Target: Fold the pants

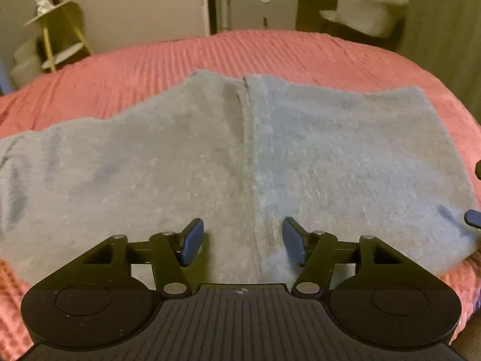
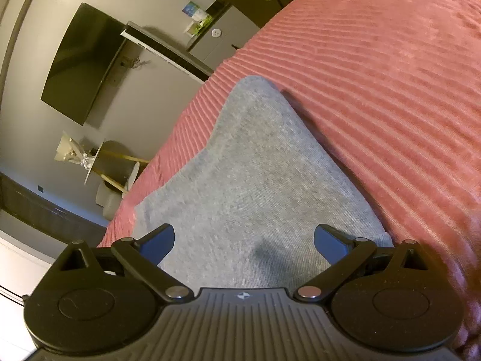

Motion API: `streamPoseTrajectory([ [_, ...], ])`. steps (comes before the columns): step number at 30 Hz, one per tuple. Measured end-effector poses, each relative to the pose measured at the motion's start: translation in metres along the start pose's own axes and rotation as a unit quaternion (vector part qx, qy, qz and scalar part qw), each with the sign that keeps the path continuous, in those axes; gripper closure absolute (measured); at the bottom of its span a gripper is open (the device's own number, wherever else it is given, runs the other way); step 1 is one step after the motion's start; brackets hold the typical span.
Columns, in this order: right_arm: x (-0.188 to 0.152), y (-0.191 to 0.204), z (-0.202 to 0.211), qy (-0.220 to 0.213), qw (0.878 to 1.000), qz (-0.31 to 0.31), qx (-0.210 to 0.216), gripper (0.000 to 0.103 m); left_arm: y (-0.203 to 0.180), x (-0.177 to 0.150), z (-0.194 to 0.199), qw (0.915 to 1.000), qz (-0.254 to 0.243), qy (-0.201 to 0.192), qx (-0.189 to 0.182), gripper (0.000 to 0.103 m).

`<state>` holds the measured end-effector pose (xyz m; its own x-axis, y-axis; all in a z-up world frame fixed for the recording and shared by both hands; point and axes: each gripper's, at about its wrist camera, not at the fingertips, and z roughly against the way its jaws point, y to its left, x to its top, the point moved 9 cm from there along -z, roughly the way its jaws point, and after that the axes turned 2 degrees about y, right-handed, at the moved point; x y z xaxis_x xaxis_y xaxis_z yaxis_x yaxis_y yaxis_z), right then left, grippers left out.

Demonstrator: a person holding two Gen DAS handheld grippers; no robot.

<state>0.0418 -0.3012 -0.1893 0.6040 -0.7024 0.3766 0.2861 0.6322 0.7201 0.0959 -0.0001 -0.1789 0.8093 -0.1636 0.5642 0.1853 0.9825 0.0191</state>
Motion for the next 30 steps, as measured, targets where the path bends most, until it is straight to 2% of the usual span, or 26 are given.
streamPoseTrajectory([
  [2, 0.0, -0.001, 0.0, 0.001, 1.0, -0.004, 0.0, 0.004, -0.008, 0.002, 0.003, 0.9996, -0.021, -0.011, 0.012, 0.037],
  [4, 0.0, -0.001, -0.001, 0.002, 1.0, -0.004, -0.002, 0.004, -0.017, -0.001, -0.003, 0.9992, -0.04, -0.007, 0.006, 0.018],
  [6, 0.0, 0.001, -0.001, 0.002, 1.0, 0.002, -0.006, 0.004, -0.014, -0.005, -0.01, 0.999, -0.041, 0.014, 0.011, 0.018],
  [8, -0.001, 0.002, -0.001, 0.003, 1.0, 0.006, -0.009, 0.004, -0.006, -0.002, -0.012, 0.9993, -0.026, 0.011, 0.023, 0.025],
  [9, -0.001, 0.002, -0.001, 0.002, 1.0, 0.008, -0.011, 0.004, 0.001, -0.001, -0.008, 0.9995, -0.019, 0.008, 0.026, 0.025],
  [10, -0.001, 0.002, 0.0, 0.002, 1.0, 0.009, -0.012, 0.004, 0.008, -0.003, -0.003, 0.9997, -0.008, 0.007, 0.022, 0.032],
  [11, -0.001, 0.001, 0.001, 0.001, 1.0, 0.009, -0.013, 0.004, 0.017, -0.002, -0.001, 0.9992, 0.005, 0.005, 0.04, 0.04],
  [12, -0.001, 0.001, 0.002, -0.001, 1.0, 0.009, -0.015, 0.004, 0.029, -0.001, 0.001, 0.9967, 0.007, 0.003, 0.08, 0.052],
  [13, -0.001, 0.001, 0.003, -0.002, 1.0, 0.009, -0.017, 0.004, 0.042, -0.001, 0.002, 0.992, 0.007, 0.005, 0.126, 0.052],
  [14, -0.002, 0.002, 0.003, -0.003, 1.0, 0.009, -0.018, 0.004, 0.058, 0.0, 0.002, 0.9882, 0.019, 0.013, 0.151, 0.051],
  [15, -0.002, 0.001, 0.004, -0.004, 1.0, 0.009, -0.019, 0.004, 0.067, 0.0, 0.004, 0.9896, 0.038, 0.014, 0.138, 0.047],
  [17, -0.002, 0.001, 0.005, -0.006, 1.0, 0.012, -0.023, 0.004, 0.085, 0.002, 0.015, 0.9931, 0.092, -0.004, 0.072, 0.031],
  [18, -0.003, 0.002, 0.005, -0.006, 0.999, 0.015, -0.027, 0.004, 0.094, 0.001, 0.021, 0.992, 0.111, -0.015, 0.057, 0.021],
  [19, -0.003, 0.002, 0.005, -0.006, 0.999, 0.02, -0.034, 0.004, 0.103, 0.002, 0.027, 0.9904, 0.123, -0.026, 0.058, 0.017],
  [22, -0.005, 0.009, 0.004, -0.007, 0.995, 0.055, -0.081, 0.004, 0.137, -0.004, 0.042, 0.9847, 0.13, -0.043, 0.107, 0.006],
  [24, -0.008, 0.017, 0.0, -0.003, 0.983, 0.106, -0.147, 0.004, 0.16, -0.012, 0.048, 0.9806, 0.141, -0.048, 0.127, 0.006],
  [25, -0.01, 0.023, -0.002, -0.004, 0.972, 0.141, -0.19, 0.004, 0.172, -0.016, 0.049, 0.9782, 0.153, -0.047, 0.132, 0.006],
  [27, -0.016, 0.043, -0.009, -0.019, 0.934, 0.243, -0.263, 0.004, 0.198, -0.028, 0.049, 0.9715, 0.189, -0.037, 0.139, 0.006],
  [29, -0.028, 0.063, -0.022, -0.038, 0.898, 0.335, -0.283, 0.004, 0.221, -0.038, 0.047, 0.9641, 0.23, -0.027, 0.129, 0.006],
  [30, -0.035, 0.068, -0.031, -0.03, 0.883, 0.367, -0.292, 0.004, 0.23, -0.041, 0.047, 0.9609, 0.249, -0.029, 0.118, 0.006],
])
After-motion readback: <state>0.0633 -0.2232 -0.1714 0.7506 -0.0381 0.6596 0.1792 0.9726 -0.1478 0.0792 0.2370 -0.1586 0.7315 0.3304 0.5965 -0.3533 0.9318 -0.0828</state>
